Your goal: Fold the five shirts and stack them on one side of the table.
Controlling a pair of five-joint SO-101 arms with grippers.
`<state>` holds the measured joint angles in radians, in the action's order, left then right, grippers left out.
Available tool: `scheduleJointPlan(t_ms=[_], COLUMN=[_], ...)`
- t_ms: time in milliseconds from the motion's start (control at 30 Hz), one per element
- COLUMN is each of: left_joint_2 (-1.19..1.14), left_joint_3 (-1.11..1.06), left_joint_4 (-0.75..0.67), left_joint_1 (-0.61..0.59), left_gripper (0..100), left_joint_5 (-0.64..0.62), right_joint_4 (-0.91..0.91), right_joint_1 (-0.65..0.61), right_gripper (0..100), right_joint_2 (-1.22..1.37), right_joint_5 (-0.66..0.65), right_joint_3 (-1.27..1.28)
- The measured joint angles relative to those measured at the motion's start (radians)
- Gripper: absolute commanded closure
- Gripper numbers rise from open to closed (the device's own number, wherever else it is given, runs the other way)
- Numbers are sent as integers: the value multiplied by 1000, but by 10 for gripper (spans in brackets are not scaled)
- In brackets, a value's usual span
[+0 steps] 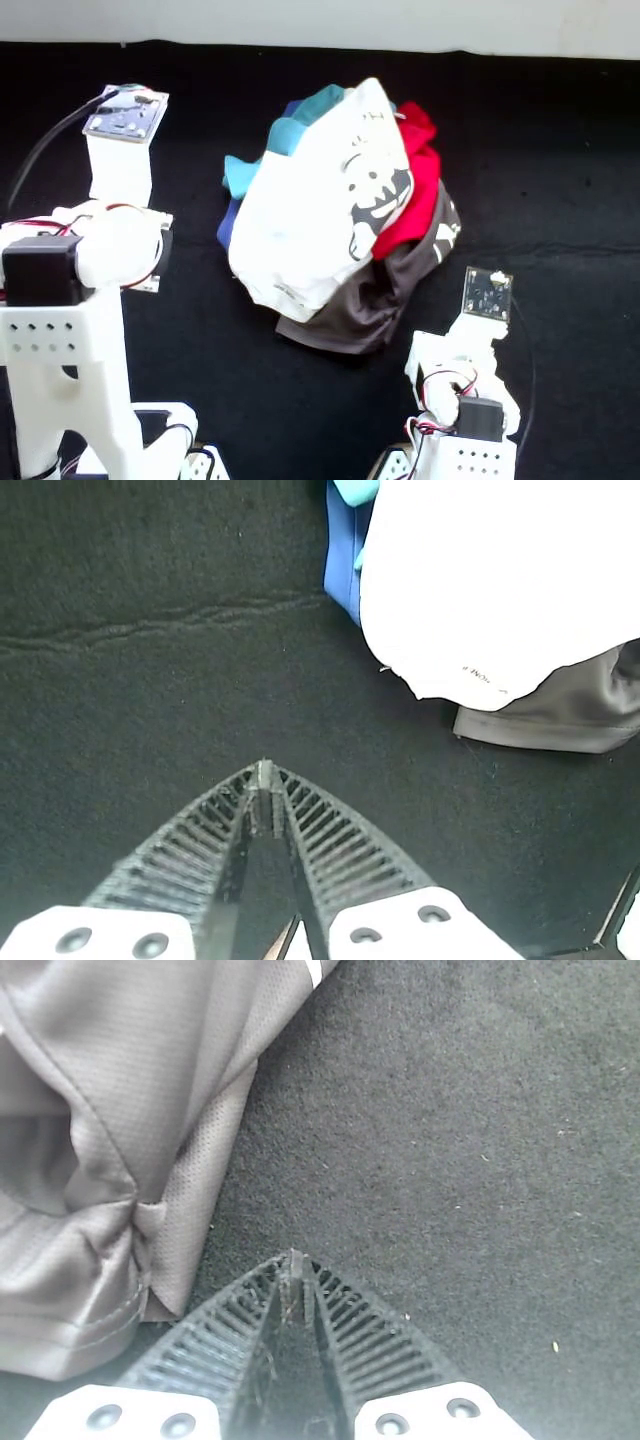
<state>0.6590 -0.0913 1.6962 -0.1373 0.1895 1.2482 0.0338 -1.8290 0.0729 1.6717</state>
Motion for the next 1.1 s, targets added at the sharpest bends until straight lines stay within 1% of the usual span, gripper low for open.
scheduleJointPlan(t_ms=[133, 367, 567, 1100], left_joint_2=[2, 0, 0, 0], left_joint_3=[-40, -250, -344, -350], left_joint_4=[0, 0, -86, -97], left_joint_1=[0, 0, 0, 0], left_gripper=[990, 991, 987, 988], left_joint_5=[0, 0, 0, 0], right_joint_4=[0, 0, 0, 0], right_joint_1=[0, 0, 0, 0], right_gripper=[990, 990, 990, 990], right_joint_2=[0, 0, 0, 0], right_joint_5=[0, 0, 0, 0], right_joint_3=[0, 0, 0, 0])
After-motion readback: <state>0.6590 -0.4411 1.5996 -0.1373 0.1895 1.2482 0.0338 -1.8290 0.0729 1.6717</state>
